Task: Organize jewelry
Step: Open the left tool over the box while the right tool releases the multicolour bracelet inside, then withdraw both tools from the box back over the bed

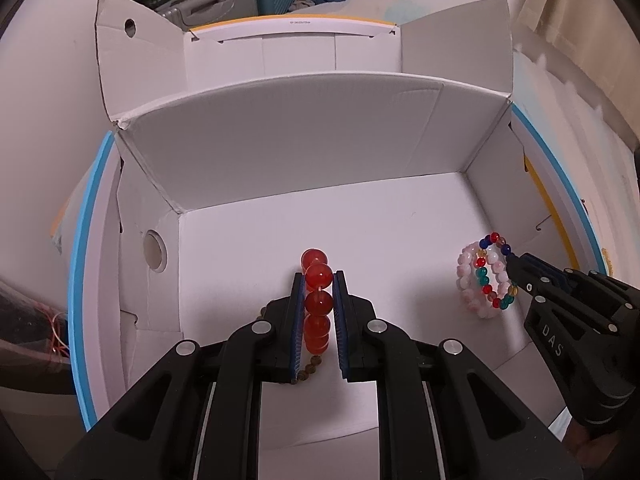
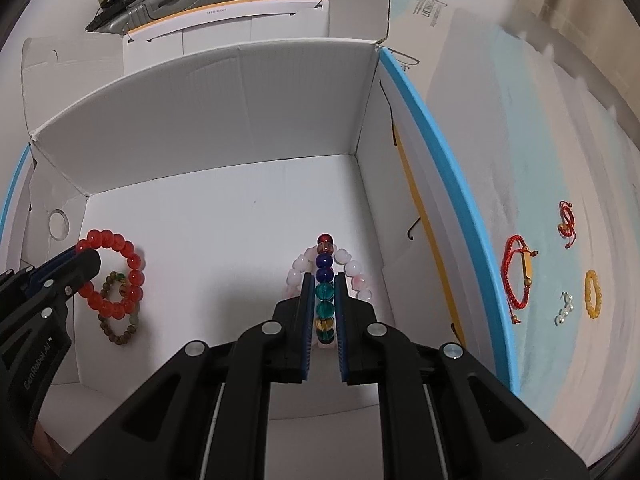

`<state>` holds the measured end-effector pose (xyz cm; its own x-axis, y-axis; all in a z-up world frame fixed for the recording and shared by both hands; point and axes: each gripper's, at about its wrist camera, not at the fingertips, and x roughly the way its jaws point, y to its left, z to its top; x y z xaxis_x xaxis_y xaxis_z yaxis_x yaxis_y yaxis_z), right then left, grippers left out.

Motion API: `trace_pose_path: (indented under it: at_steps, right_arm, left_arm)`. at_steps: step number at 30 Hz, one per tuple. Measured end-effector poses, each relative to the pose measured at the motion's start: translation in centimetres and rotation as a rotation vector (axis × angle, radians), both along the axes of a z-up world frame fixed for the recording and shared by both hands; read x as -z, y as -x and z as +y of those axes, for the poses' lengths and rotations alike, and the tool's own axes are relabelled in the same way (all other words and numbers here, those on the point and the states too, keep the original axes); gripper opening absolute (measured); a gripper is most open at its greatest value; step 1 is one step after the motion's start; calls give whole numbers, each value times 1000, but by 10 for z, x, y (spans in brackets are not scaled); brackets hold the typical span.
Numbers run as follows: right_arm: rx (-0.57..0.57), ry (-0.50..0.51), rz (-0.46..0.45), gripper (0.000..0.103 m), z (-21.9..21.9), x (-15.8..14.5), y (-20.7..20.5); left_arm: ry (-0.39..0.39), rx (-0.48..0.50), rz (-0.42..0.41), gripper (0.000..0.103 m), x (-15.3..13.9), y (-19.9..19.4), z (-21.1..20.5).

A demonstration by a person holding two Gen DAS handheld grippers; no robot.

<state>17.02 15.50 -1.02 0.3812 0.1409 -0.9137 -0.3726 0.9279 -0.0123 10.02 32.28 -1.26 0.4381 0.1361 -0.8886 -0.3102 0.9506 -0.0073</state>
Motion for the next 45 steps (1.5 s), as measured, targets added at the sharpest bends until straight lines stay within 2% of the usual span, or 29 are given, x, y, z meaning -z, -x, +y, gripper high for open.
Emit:
trace_pose_path:
  at_steps: [6,7,9,11,14,16,20,22,24,26,36,42,45]
  right_arm:
    - [-4,17,1,11,3,3,4]
    - [-5,17,5,14,3,3,4]
    - [-7,21,-1,34,3,3,7]
    - [-14,24,-21,39,5,0,11]
    - [-28,9,-29,47,7,-5,15]
    - [-30,7,-45,53,7,-10,17]
    - [-33,3,-66,63,5,-20,21]
    - [-33,-2,-81,66,3,-27,24]
    - [-26,-12,-96,71,-1,-35,25]
    - [-22,-20,-111,73,-5,-42,24]
    - [8,-39,-178,89,-28,-73,27]
    - [28,-52,-201,92,-44,-86,28]
    - [38,-62,-217,95,-54,-93,29]
  left_arm:
    - [-7,-25,-7,14,-5,1,4]
    - [-8,-28,-10,14,-6,1,5]
    - [-5,-39,-12,15,-8,1,7]
    - [-7,-43,-14,15,-10,-1,8]
    - [-13,-57,-26,26,-14,1,9]
    - [-22,-66,-37,29,-19,2,11]
    - [-38,-84,-65,52,-28,5,12]
    - [-42,-86,-77,54,-33,6,11]
    - [-51,-88,-93,66,-38,8,10]
    - [-58,-84,-110,67,-45,8,7]
    - [-77,-80,-168,88,-67,10,-8]
    - [-96,-70,-203,96,-77,11,-19]
    - [-97,-59,-220,97,-82,10,-27]
